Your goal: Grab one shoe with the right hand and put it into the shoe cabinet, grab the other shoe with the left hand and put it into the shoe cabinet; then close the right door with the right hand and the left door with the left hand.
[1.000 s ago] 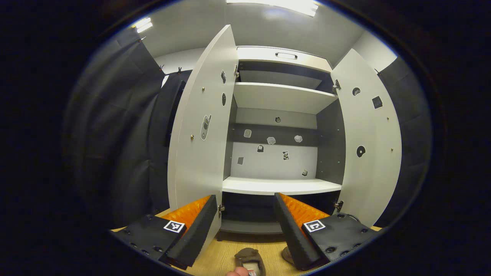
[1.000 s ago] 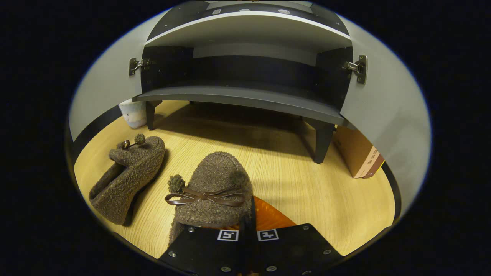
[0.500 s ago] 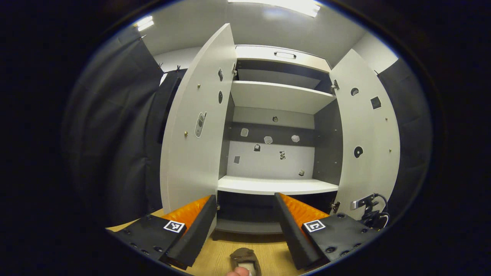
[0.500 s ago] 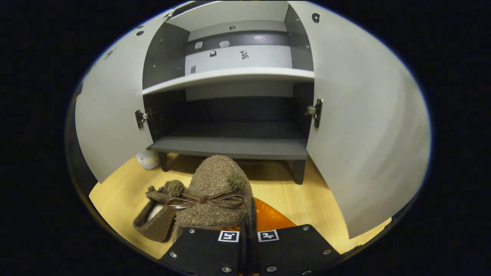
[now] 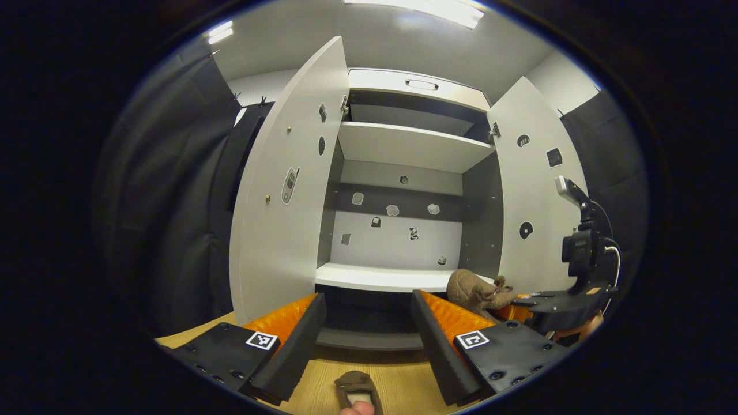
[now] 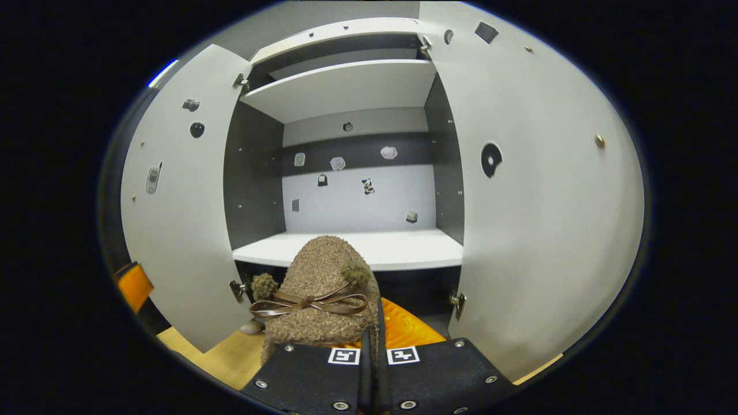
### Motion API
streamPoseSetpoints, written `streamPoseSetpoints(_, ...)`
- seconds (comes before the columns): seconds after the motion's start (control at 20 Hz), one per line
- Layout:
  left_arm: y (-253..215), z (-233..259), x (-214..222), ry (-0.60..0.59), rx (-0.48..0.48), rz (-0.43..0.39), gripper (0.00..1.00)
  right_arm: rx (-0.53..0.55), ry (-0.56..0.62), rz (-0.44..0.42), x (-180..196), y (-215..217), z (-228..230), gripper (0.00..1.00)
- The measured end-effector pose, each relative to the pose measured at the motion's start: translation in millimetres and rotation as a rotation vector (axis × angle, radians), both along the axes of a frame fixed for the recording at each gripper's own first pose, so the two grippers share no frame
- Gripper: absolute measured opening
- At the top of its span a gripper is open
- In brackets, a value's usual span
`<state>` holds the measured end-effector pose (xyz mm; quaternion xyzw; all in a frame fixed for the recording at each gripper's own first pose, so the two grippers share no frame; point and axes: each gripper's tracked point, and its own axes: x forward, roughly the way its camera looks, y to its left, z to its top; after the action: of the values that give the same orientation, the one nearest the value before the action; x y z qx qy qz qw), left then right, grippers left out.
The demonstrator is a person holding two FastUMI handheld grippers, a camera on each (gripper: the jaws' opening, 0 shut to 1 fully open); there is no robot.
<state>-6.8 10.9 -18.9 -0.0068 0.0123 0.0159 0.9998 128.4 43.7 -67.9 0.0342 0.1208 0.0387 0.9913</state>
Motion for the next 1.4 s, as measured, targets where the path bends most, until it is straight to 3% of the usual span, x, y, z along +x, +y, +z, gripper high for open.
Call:
streamPoseSetpoints(0.3, 12.2, 2.1, -5.3, -0.004, 0.014, 0.029, 0.97, -0.055, -0.069, 0.009, 85.0, 14.5, 59.5, 0.03)
streamPoseSetpoints(0.45, 18.3, 3.1, -7.0, -0.007, 0.037, 0.041, 0.94, -0.079, -0.017, -0.015, 133.8, 11.0, 56.2, 0.03)
streamPoseSetpoints(0.65, 20.5, -1.1, -6.3, 0.011, 0.021, 0.039, 0.96, -0.137, 0.129, -0.105, 181.2, -11.3, 29.1, 0.02)
streamPoseSetpoints(1.1, 24.1, -0.3, -4.2, 0.008, 0.020, 0.050, 0.96, -0.046, 0.381, -0.159, 227.4, -21.9, -33.3, 0.03)
streamPoseSetpoints(1.4, 27.4, -3.4, -7.1, 0.015, 0.017, 0.063, 0.96, -0.020, 0.395, -0.160, 232.4, -23.5, -37.0, 0.08)
